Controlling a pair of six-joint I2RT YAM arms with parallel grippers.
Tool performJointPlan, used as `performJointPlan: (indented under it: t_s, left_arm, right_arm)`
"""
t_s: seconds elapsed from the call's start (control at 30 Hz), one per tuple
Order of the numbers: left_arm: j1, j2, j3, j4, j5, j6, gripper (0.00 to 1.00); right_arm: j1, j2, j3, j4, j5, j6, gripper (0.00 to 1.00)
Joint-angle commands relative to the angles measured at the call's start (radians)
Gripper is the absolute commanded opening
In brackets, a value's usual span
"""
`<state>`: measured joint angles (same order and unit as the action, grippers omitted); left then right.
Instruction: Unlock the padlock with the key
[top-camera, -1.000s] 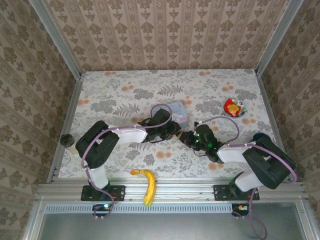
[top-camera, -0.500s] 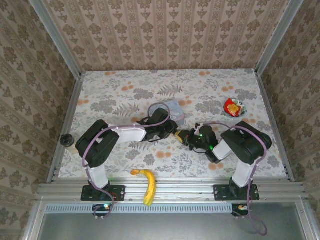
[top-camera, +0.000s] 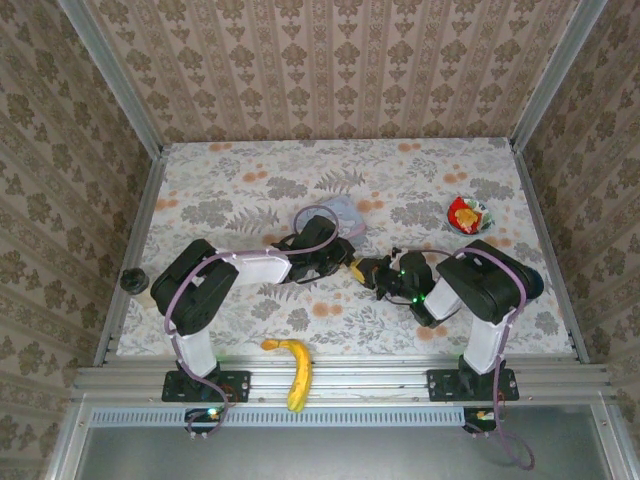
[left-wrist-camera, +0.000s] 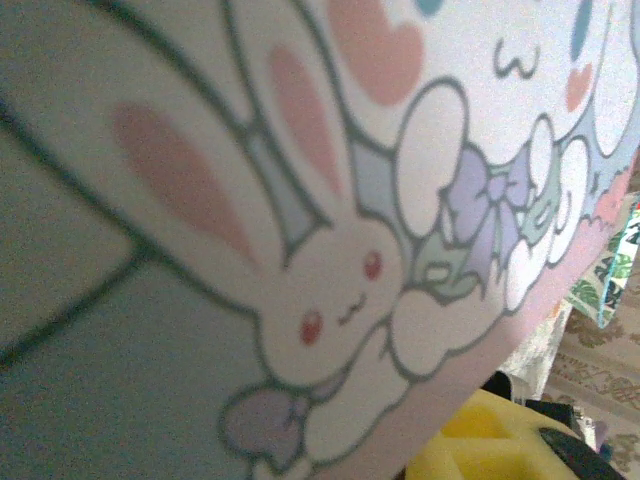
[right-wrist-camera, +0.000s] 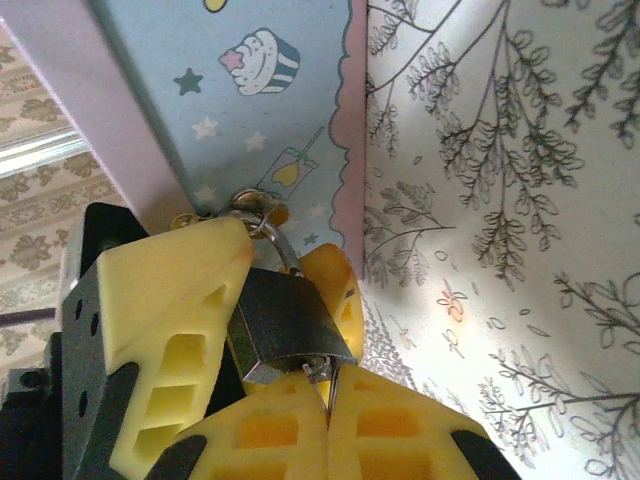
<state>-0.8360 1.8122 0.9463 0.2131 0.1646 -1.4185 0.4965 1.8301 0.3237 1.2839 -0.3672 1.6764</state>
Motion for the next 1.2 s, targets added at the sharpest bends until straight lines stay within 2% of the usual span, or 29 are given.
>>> performJointPlan:
  t_s: [0.0, 0.33, 1.1, 1.17]
  left_arm:
    - [-0.061, 0.031, -0.046, -0.081, 0.278, -0.091, 0.21]
    - [-0.06, 0.024, -0.052, -0.073, 0.273, -0.095, 0.28]
    - [-0.06, 0.039, -0.057, -0.064, 0.269, -0.102, 0.26]
    - [-0.06, 0.04, -0.058, -0.061, 0.271, -0.105, 0.25]
  right_arm:
    - [-0.01, -0.032, 0.038, 0.019, 0.171, 0.043, 0.0]
    - [0.01, 0.014, 0.04, 0.018, 0.179, 0.037, 0.0]
    - [0.016, 0.042, -0.018, 0.014, 0.197, -0.016, 0.0]
    - [0.017, 0.041, -0.017, 0.014, 0.198, -0.023, 0.05]
